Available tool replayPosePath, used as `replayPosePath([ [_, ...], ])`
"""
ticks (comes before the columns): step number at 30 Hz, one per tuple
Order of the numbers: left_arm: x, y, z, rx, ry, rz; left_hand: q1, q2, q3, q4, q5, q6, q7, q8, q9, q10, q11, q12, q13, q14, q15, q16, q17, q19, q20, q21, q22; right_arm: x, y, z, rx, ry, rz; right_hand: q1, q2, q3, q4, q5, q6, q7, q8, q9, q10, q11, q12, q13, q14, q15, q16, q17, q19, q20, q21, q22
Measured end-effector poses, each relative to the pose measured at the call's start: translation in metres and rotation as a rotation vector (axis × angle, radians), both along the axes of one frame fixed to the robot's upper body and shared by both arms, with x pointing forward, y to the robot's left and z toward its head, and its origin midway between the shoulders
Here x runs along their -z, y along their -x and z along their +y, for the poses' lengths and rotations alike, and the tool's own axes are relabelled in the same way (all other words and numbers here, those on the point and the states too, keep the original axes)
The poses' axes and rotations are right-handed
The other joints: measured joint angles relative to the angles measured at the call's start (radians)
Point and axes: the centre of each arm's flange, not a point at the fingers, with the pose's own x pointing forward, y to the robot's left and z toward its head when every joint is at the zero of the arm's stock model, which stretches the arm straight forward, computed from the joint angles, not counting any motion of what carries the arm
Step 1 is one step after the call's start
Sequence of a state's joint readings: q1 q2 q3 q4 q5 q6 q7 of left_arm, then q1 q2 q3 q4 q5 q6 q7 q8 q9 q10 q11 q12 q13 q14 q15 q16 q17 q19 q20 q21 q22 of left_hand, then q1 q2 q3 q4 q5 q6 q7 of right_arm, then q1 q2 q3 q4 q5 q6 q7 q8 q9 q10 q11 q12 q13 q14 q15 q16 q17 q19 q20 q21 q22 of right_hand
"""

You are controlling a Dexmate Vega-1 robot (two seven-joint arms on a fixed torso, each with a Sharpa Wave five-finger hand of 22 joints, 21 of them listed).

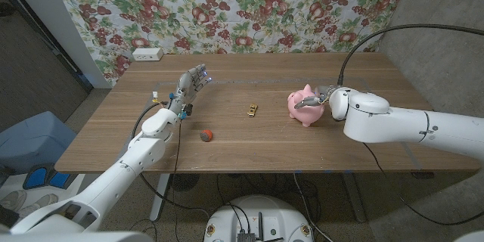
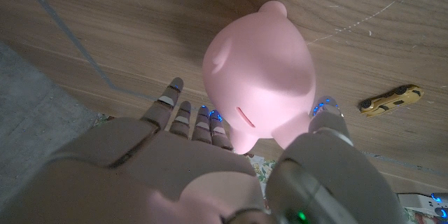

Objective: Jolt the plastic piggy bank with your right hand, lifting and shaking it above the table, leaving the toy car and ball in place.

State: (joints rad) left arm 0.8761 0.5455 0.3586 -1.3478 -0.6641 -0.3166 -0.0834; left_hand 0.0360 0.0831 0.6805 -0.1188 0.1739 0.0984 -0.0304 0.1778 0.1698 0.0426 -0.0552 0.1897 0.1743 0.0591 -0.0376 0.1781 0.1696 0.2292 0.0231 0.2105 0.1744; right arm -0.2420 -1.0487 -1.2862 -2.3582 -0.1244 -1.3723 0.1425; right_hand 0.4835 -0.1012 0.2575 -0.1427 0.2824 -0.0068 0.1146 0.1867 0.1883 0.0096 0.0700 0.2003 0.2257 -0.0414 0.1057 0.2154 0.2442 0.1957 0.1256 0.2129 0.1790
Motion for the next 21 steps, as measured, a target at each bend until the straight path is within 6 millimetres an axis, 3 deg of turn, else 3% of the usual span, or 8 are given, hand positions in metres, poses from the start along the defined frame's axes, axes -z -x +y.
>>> replayPosePath([
  [3, 0.001, 0.000, 0.001, -0.001, 0.000, 0.001, 0.000, 0.000, 0.000, 0.000, 0.000, 0.000, 0.000, 0.000, 0.000, 0.000, 0.000, 0.000, 0.000, 0.000, 0.000, 0.000, 0.000, 0.000, 0.000, 0.000, 0.000, 0.001, -0.002, 0.000, 0.004, 0.000, 0.012, 0.018, -0.018, -0.001, 0.001, 0.000, -0.021, 0.003, -0.002, 0.000, -0.012, 0.012, -0.001, 0.000, -0.003, 0.003, 0.000, 0.000, -0.002, 0.001, 0.000, 0.000],
  [11, 0.001, 0.001, 0.002, -0.002, 0.003, 0.000, 0.000, 0.000, 0.000, 0.000, 0.000, 0.000, 0.000, 0.000, 0.000, 0.000, 0.000, 0.000, 0.000, 0.009, 0.002, 0.000, 0.000, 0.000, 0.000, 0.000, 0.000, 0.004, -0.008, -0.001, 0.016, 0.000, 0.038, 0.018, -0.018, -0.005, -0.003, 0.008, -0.044, 0.002, -0.005, 0.000, -0.024, 0.014, -0.005, 0.000, -0.011, 0.011, 0.000, 0.000, -0.012, -0.002, 0.000, 0.000],
  [17, 0.001, 0.001, 0.002, -0.002, 0.004, 0.001, 0.000, 0.000, 0.000, 0.000, 0.000, 0.000, 0.000, 0.000, 0.000, 0.000, 0.000, 0.000, 0.000, 0.009, 0.002, 0.000, 0.000, 0.000, 0.000, 0.000, 0.000, 0.006, -0.013, -0.001, 0.014, -0.006, 0.053, 0.032, -0.005, -0.005, -0.003, 0.016, -0.056, 0.003, -0.005, 0.000, -0.032, 0.040, -0.004, 0.000, -0.003, 0.018, 0.000, 0.000, 0.002, -0.001, 0.000, 0.000],
  [21, 0.001, 0.001, 0.002, -0.003, 0.005, 0.001, 0.000, 0.000, 0.000, 0.000, 0.000, 0.000, 0.000, 0.000, 0.000, 0.000, 0.000, 0.000, 0.000, 0.009, 0.002, 0.000, 0.000, 0.000, 0.000, 0.000, 0.000, 0.007, -0.017, -0.002, 0.008, -0.022, 0.054, 0.039, 0.003, -0.005, -0.003, 0.017, -0.056, 0.003, -0.001, 0.005, -0.033, 0.041, 0.000, 0.000, 0.000, 0.021, 0.006, 0.000, 0.006, 0.001, 0.000, 0.000],
])
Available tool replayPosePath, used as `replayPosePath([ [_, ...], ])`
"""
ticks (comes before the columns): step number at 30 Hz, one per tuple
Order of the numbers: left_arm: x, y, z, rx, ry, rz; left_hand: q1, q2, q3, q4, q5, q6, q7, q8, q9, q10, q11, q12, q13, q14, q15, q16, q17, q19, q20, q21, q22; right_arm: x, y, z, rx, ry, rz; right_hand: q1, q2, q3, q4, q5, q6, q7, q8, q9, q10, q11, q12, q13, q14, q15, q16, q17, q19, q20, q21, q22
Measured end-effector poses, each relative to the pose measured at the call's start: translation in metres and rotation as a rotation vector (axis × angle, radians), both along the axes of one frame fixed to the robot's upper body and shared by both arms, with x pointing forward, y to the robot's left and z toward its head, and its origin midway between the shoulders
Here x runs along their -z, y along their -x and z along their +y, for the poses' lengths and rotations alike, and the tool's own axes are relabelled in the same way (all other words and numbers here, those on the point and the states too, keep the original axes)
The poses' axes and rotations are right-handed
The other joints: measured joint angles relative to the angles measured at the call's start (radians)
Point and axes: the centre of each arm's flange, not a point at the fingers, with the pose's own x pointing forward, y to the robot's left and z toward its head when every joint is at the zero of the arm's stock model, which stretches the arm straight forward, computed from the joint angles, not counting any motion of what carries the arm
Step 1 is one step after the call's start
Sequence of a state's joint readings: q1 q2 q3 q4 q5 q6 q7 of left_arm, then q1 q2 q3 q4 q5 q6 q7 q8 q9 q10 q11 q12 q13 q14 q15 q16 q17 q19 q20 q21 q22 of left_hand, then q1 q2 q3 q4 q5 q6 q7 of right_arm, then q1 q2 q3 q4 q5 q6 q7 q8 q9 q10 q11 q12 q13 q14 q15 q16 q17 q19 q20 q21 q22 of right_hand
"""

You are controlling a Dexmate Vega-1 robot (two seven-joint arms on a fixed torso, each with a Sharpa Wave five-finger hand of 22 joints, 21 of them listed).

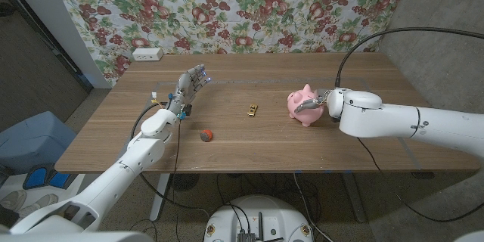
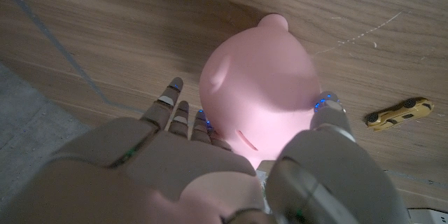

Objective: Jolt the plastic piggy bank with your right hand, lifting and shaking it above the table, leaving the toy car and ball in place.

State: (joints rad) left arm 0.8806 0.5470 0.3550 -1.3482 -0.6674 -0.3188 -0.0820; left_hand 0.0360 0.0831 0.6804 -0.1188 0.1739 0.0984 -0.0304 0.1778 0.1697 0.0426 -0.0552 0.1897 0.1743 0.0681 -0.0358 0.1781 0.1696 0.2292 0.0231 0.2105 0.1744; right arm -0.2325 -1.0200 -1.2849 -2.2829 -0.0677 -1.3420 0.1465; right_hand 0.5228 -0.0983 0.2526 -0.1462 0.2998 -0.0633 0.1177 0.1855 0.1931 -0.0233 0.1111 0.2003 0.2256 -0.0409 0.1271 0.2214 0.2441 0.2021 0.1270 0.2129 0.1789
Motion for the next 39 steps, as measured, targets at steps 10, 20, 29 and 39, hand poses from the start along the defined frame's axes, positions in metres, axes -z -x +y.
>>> replayPosePath([
  [10, 0.001, -0.001, 0.001, -0.003, 0.001, 0.004, 0.000, 0.000, 0.000, 0.000, 0.000, 0.000, 0.000, 0.000, 0.000, 0.004, 0.004, 0.000, 0.000, 0.000, 0.000, 0.000, 0.000, 0.000, 0.000, 0.000, 0.000, 0.002, -0.009, 0.000, -0.026, -0.038, -0.022, 0.021, 0.021, -0.002, -0.002, 0.008, 0.061, 0.001, 0.032, 0.004, 0.058, -0.036, 0.025, 0.005, 0.082, -0.049, 0.037, 0.008, 0.049, 0.005, 0.007, 0.000],
  [20, 0.001, -0.001, 0.003, -0.006, 0.003, 0.004, 0.000, 0.000, 0.000, 0.000, 0.000, 0.000, 0.000, 0.000, 0.000, 0.004, 0.004, 0.000, 0.000, 0.000, 0.000, 0.000, 0.000, 0.000, 0.000, -0.004, 0.000, 0.004, -0.016, -0.001, -0.002, -0.029, -0.053, 0.054, 0.020, 0.018, -0.014, -0.003, 0.160, 0.017, 0.076, 0.014, 0.169, -0.057, 0.066, 0.025, 0.246, -0.126, 0.126, 0.048, 0.158, -0.014, 0.042, 0.008],
  [29, 0.000, -0.001, 0.003, -0.007, 0.004, 0.004, 0.000, 0.000, 0.000, 0.000, 0.000, 0.000, 0.000, 0.000, 0.000, 0.004, 0.004, 0.000, 0.000, 0.000, 0.000, 0.000, 0.000, 0.000, 0.000, -0.004, 0.000, 0.011, -0.021, -0.003, 0.031, -0.016, -0.055, 0.104, -0.030, 0.046, -0.043, -0.100, 0.303, -0.023, 0.148, 0.019, 0.382, -0.106, 0.136, 0.060, 0.460, -0.168, 0.287, 0.144, 0.344, -0.079, 0.126, 0.025],
  [39, 0.000, 0.000, 0.003, -0.006, 0.002, 0.004, 0.000, 0.000, 0.000, 0.000, 0.000, 0.000, 0.000, 0.000, 0.000, 0.004, 0.004, 0.000, 0.000, 0.000, 0.000, 0.000, 0.000, 0.005, 0.005, -0.004, 0.000, 0.014, -0.026, -0.007, 0.070, -0.013, -0.058, 0.158, -0.085, 0.048, -0.044, -0.110, 0.467, 0.045, 0.284, 0.037, 0.581, 0.005, 0.290, 0.165, 0.653, -0.044, 0.611, 0.217, 0.503, -0.138, 0.322, 0.119],
])
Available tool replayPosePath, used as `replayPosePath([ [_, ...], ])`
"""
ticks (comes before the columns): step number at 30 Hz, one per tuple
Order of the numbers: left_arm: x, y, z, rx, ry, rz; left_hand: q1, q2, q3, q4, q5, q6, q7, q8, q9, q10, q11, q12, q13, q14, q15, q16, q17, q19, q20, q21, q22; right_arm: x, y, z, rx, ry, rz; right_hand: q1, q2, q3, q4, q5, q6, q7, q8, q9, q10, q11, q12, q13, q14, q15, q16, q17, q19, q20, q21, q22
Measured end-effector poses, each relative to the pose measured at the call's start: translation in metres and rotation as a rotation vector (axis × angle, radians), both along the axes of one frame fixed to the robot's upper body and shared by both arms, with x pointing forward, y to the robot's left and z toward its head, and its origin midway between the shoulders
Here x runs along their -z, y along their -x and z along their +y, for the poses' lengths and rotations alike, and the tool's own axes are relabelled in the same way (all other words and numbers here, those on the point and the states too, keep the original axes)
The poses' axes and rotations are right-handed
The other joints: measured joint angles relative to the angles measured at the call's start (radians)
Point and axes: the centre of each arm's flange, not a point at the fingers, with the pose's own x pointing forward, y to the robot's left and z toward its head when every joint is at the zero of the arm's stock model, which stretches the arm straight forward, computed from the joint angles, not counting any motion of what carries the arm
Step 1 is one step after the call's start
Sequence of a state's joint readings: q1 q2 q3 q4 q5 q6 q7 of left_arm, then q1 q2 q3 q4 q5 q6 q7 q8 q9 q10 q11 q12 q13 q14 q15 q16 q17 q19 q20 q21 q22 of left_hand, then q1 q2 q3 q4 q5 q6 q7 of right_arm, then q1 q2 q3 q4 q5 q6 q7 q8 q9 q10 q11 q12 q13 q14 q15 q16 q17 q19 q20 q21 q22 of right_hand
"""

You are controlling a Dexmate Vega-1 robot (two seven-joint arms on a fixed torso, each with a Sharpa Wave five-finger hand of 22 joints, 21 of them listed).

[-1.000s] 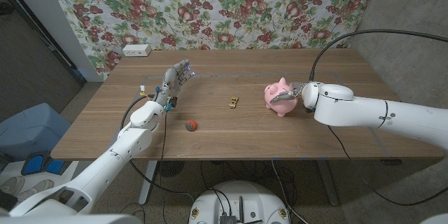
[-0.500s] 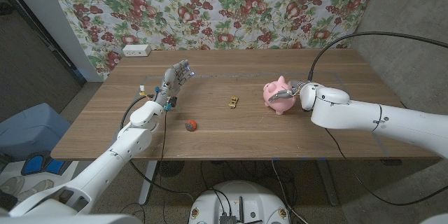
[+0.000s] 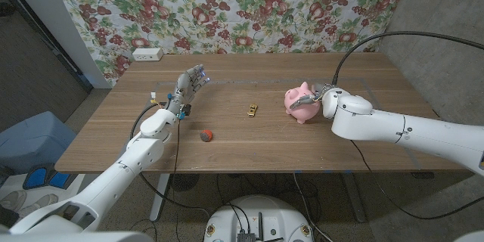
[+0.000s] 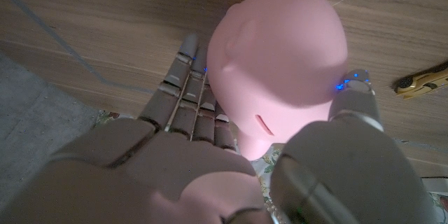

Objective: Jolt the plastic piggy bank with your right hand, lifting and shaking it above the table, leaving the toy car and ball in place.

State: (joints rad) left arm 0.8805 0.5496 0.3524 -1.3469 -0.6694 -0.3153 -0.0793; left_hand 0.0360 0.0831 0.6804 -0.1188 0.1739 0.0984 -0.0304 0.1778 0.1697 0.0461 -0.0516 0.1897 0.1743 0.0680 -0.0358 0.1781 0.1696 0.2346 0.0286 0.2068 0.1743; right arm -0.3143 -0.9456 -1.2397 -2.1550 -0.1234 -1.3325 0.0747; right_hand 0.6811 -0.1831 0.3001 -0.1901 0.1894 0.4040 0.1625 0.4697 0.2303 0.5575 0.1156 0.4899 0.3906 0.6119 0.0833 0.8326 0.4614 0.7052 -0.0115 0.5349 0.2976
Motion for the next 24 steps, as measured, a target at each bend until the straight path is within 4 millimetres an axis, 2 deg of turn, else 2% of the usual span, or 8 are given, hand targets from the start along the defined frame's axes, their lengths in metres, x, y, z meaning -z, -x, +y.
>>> replayPosePath([
  [2, 0.0000, 0.0000, 0.0000, 0.001, -0.001, 0.000, 0.000, 0.000, 0.000, 0.000, 0.000, 0.000, 0.000, 0.000, 0.000, 0.000, 0.000, 0.000, 0.000, 0.000, 0.000, 0.000, 0.000, 0.000, 0.000, 0.000, 0.000, 0.0003, -0.0009, -0.0009, 0.005, -0.001, -0.001, 0.009, -0.009, 0.000, 0.000, 0.000, 0.032, 0.032, 0.037, 0.006, 0.039, 0.038, 0.037, 0.030, 0.048, 0.009, 0.001, 0.000, 0.022, -0.007, 0.051, 0.031],
  [3, 0.0000, 0.0000, 0.0000, 0.001, -0.001, 0.000, 0.000, 0.000, 0.000, 0.000, 0.000, 0.000, 0.000, 0.000, 0.000, 0.000, 0.000, 0.000, 0.000, 0.000, 0.000, 0.000, 0.000, 0.000, 0.000, 0.000, 0.000, 0.0006, -0.0015, -0.0014, 0.009, -0.002, -0.001, 0.014, -0.014, 0.000, 0.000, 0.000, 0.032, 0.032, 0.057, 0.012, 0.062, 0.044, 0.051, 0.043, 0.059, 0.019, 0.004, 0.052, 0.028, -0.014, 0.074, 0.050],
  [5, -0.0001, 0.0001, -0.0001, 0.002, -0.002, 0.000, 0.000, 0.000, 0.000, 0.000, 0.000, 0.000, 0.000, 0.000, 0.000, 0.000, 0.000, 0.000, 0.000, 0.000, 0.000, 0.000, 0.000, 0.000, 0.000, 0.000, 0.000, 0.0010, -0.0022, -0.0019, 0.013, -0.002, -0.001, 0.026, -0.026, 0.000, 0.000, 0.000, 0.035, 0.035, 0.088, 0.022, 0.067, 0.049, 0.081, 0.067, 0.067, 0.017, 0.034, 0.088, 0.031, -0.017, 0.113, 0.076],
  [7, -0.0002, 0.0001, -0.0002, 0.002, -0.003, 0.000, 0.000, 0.000, 0.000, 0.000, 0.000, 0.000, 0.000, 0.000, 0.000, 0.000, 0.000, 0.000, 0.000, 0.000, 0.000, 0.000, 0.000, 0.000, 0.000, 0.000, 0.000, 0.0013, -0.0027, -0.0022, 0.015, -0.002, -0.003, 0.026, -0.027, 0.000, 0.000, 0.005, 0.035, 0.035, 0.104, 0.029, 0.067, 0.049, 0.097, 0.080, 0.068, 0.017, 0.044, 0.119, 0.031, -0.017, 0.135, 0.088],
  [8, -0.0004, 0.0001, -0.0003, 0.002, -0.004, 0.000, 0.000, 0.000, 0.000, 0.000, 0.000, 0.000, 0.000, 0.000, 0.000, 0.000, 0.000, 0.000, 0.000, 0.000, 0.000, 0.000, 0.000, 0.000, 0.000, 0.000, 0.000, 0.0019, -0.0032, -0.0024, 0.017, -0.003, -0.003, 0.037, -0.037, 0.000, 0.000, 0.008, 0.035, 0.035, 0.111, 0.034, 0.067, 0.049, 0.104, 0.080, 0.069, 0.019, 0.050, 0.125, 0.031, -0.017, 0.142, 0.093],
  [16, -0.0020, 0.0000, -0.0005, 0.004, -0.006, -0.002, 0.000, 0.000, 0.000, 0.000, 0.000, 0.000, 0.000, 0.000, 0.000, 0.000, 0.000, 0.000, 0.000, 0.000, 0.000, 0.000, 0.000, 0.000, 0.000, 0.000, 0.000, 0.0048, -0.0040, -0.0039, 0.027, -0.004, -0.017, 0.047, -0.047, 0.000, 0.000, 0.011, 0.036, 0.035, 0.123, 0.047, 0.079, 0.050, 0.115, 0.082, 0.087, 0.022, 0.062, 0.215, 0.036, -0.023, 0.158, 0.100],
  [17, -0.0021, 0.0000, -0.0005, 0.004, -0.006, -0.002, 0.000, 0.000, 0.000, 0.000, 0.000, 0.000, 0.000, 0.000, 0.000, 0.000, 0.000, 0.000, 0.000, 0.000, 0.000, 0.000, 0.000, 0.000, 0.000, 0.000, 0.000, 0.0052, -0.0039, -0.0042, 0.028, -0.006, -0.020, 0.047, -0.047, 0.000, 0.000, 0.011, 0.036, 0.035, 0.123, 0.048, 0.079, 0.050, 0.115, 0.103, 0.087, 0.022, 0.062, 0.236, 0.036, -0.022, 0.159, 0.100],
  [24, -0.0019, 0.0002, -0.0004, 0.004, -0.007, -0.002, 0.000, 0.000, 0.000, 0.000, 0.000, 0.000, 0.000, 0.000, 0.000, 0.000, 0.000, 0.000, 0.000, 0.000, 0.000, 0.000, 0.000, 0.000, 0.000, -0.004, 0.000, 0.0086, -0.0021, -0.0076, 0.027, -0.029, -0.048, 0.047, -0.047, 0.000, 0.000, 0.011, 0.036, 0.035, 0.139, 0.058, 0.079, 0.050, 0.122, 0.108, 0.087, 0.022, 0.070, 0.265, 0.032, -0.019, 0.177, 0.104],
])
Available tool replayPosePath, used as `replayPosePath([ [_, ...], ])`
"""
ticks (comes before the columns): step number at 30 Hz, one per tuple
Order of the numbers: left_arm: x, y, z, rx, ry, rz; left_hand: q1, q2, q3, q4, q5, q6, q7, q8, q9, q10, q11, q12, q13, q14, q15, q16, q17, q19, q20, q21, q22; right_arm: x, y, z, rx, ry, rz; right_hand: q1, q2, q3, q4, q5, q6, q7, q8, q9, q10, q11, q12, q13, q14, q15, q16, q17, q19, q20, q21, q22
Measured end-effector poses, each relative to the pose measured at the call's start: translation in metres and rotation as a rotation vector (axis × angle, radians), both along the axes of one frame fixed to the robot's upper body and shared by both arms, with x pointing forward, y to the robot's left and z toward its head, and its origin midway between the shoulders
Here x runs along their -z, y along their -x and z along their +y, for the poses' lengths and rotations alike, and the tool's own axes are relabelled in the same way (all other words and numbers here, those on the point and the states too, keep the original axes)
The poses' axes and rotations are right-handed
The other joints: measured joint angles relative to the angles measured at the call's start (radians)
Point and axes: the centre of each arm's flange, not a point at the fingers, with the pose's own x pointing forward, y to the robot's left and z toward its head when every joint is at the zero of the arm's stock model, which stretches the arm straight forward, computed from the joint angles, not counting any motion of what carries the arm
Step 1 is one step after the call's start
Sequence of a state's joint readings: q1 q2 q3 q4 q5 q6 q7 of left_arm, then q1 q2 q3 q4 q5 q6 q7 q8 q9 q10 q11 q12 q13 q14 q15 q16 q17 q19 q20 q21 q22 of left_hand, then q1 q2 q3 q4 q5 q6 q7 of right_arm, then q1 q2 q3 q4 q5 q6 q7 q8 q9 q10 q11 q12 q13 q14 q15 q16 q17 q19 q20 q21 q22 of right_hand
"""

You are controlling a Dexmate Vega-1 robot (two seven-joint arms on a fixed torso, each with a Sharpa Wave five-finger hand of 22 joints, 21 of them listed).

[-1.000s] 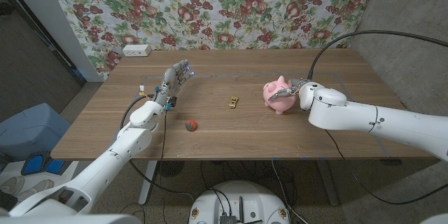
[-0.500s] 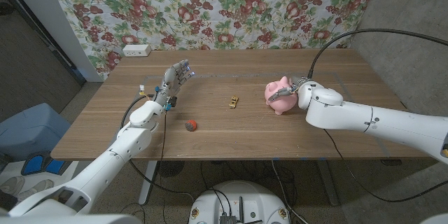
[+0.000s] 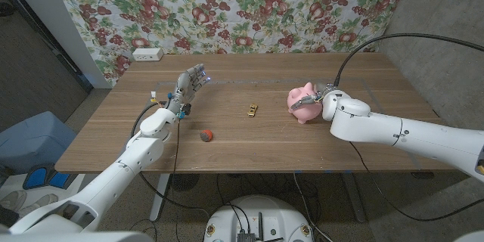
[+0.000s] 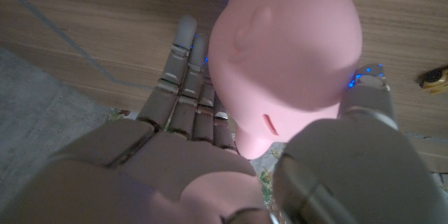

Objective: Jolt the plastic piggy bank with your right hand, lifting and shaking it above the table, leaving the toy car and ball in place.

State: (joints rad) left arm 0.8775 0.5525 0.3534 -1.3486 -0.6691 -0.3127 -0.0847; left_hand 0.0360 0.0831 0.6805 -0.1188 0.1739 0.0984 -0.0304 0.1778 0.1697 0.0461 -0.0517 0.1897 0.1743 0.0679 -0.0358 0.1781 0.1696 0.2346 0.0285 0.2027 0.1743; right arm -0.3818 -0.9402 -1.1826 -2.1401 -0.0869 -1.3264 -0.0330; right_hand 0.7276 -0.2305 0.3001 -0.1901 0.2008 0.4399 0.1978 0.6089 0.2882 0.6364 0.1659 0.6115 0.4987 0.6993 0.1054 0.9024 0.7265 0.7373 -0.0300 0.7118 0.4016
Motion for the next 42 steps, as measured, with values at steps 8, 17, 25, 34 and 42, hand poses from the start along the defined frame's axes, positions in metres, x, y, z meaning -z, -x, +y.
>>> replayPosePath([
  [8, 0.001, 0.001, -0.001, 0.002, -0.001, 0.000, 0.000, 0.000, 0.000, 0.000, 0.000, 0.000, 0.000, 0.000, 0.000, 0.000, 0.000, 0.000, 0.000, 0.000, 0.000, 0.000, 0.000, 0.000, 0.000, 0.000, 0.000, 0.002, 0.004, -0.005, -0.029, -0.061, -0.050, 0.000, 0.000, 0.000, 0.000, 0.001, 0.016, 0.005, 0.009, 0.013, 0.020, 0.020, 0.004, 0.001, 0.144, -0.078, 0.099, 0.166, 0.000, 0.000, 0.016, -0.001],
  [17, 0.002, 0.002, -0.001, 0.002, -0.001, 0.002, 0.000, 0.000, 0.000, 0.000, 0.000, 0.000, 0.000, 0.000, 0.000, 0.000, 0.000, 0.000, 0.000, 0.000, 0.000, 0.000, 0.000, 0.000, 0.000, 0.000, 0.000, 0.001, 0.008, -0.011, -0.068, -0.142, -0.127, 0.009, -0.009, 0.000, 0.000, 0.005, 0.016, 0.005, 0.017, 0.015, 0.020, 0.020, 0.005, 0.001, 0.141, -0.085, 0.096, 0.190, -0.001, 0.000, 0.036, -0.001],
  [25, 0.002, 0.003, -0.002, 0.000, 0.001, 0.001, 0.000, 0.000, 0.000, 0.000, 0.000, 0.002, 0.002, 0.000, 0.000, 0.000, 0.000, 0.000, 0.000, 0.000, 0.000, 0.000, 0.000, 0.000, 0.000, 0.000, 0.000, 0.000, 0.011, -0.016, -0.080, -0.185, -0.186, 0.009, -0.009, 0.000, 0.000, 0.020, 0.016, 0.005, 0.028, 0.015, 0.034, 0.034, 0.005, 0.001, 0.143, -0.086, 0.100, 0.213, -0.008, -0.007, 0.054, -0.001],
  [34, 0.002, 0.003, -0.003, -0.001, 0.003, 0.001, 0.000, 0.000, 0.000, 0.000, 0.000, 0.002, 0.002, 0.000, 0.000, 0.000, 0.000, 0.000, 0.000, 0.000, 0.000, 0.000, 0.000, 0.000, 0.000, 0.000, 0.000, -0.003, 0.014, -0.019, -0.094, -0.214, -0.252, 0.025, -0.025, 0.000, 0.000, 0.028, 0.047, 0.007, 0.032, 0.015, 0.060, 0.041, 0.008, 0.001, 0.161, -0.096, 0.114, 0.254, 0.000, -0.022, 0.086, -0.001],
  [42, 0.003, 0.003, -0.004, -0.002, 0.003, 0.001, 0.000, 0.000, 0.000, 0.000, 0.000, 0.002, 0.002, 0.000, 0.000, 0.000, 0.000, 0.000, 0.000, 0.000, 0.000, 0.000, 0.000, 0.000, 0.000, 0.000, 0.000, -0.009, 0.017, -0.021, -0.106, -0.224, -0.322, 0.033, -0.033, 0.000, 0.000, 0.028, 0.050, 0.004, 0.037, 0.015, 0.075, 0.036, 0.008, 0.000, 0.171, -0.100, 0.123, 0.293, 0.017, -0.023, 0.112, -0.001],
])
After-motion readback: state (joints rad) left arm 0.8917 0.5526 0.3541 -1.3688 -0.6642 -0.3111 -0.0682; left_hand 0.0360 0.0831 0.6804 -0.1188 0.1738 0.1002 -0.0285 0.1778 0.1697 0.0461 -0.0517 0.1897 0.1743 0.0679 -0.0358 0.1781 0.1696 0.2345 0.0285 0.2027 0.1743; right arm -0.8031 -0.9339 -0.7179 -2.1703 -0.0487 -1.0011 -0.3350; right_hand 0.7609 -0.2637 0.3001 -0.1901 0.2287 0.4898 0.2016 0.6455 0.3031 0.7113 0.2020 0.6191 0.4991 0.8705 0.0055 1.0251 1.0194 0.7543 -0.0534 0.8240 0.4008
